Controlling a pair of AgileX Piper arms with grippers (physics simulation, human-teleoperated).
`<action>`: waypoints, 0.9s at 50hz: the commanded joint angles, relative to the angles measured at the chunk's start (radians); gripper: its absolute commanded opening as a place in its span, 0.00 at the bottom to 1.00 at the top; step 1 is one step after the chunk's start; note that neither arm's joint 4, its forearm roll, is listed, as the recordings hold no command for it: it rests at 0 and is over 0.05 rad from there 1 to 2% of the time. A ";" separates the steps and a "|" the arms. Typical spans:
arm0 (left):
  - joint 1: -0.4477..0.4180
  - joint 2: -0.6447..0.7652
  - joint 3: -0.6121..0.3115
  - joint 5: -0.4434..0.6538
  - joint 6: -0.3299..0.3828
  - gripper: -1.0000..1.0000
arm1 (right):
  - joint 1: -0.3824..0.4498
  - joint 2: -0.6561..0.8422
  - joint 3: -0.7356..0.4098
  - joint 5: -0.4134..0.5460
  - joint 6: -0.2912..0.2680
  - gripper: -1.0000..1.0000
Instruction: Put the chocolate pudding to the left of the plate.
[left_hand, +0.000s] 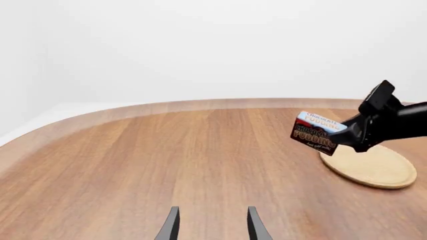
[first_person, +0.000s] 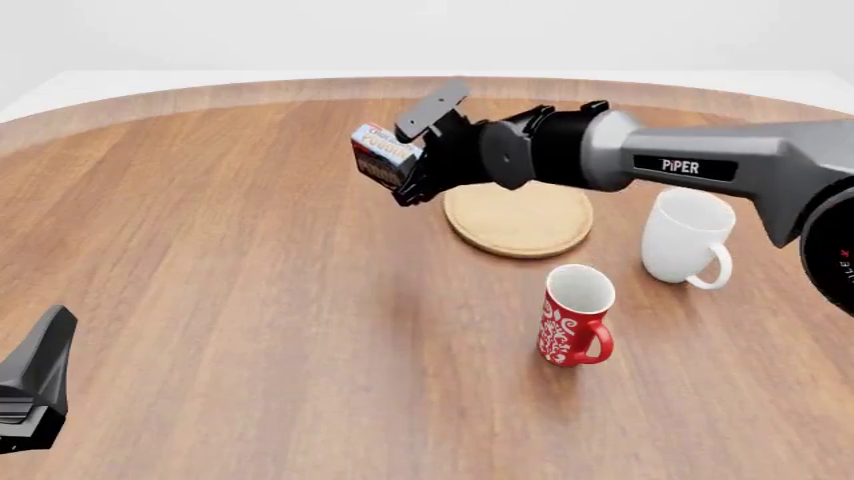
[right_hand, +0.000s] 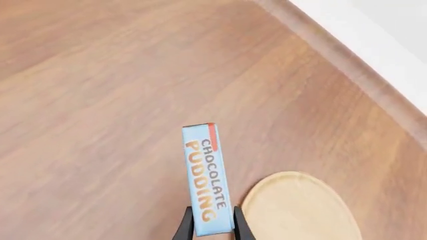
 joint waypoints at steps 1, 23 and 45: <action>0.000 0.000 0.000 0.000 0.000 1.00 | -0.015 0.131 -0.158 0.038 0.009 0.00; 0.000 0.000 0.000 0.000 0.000 1.00 | -0.023 0.350 -0.346 0.058 0.025 0.00; 0.000 0.000 0.000 0.000 0.000 1.00 | -0.012 0.448 -0.425 0.061 0.046 0.00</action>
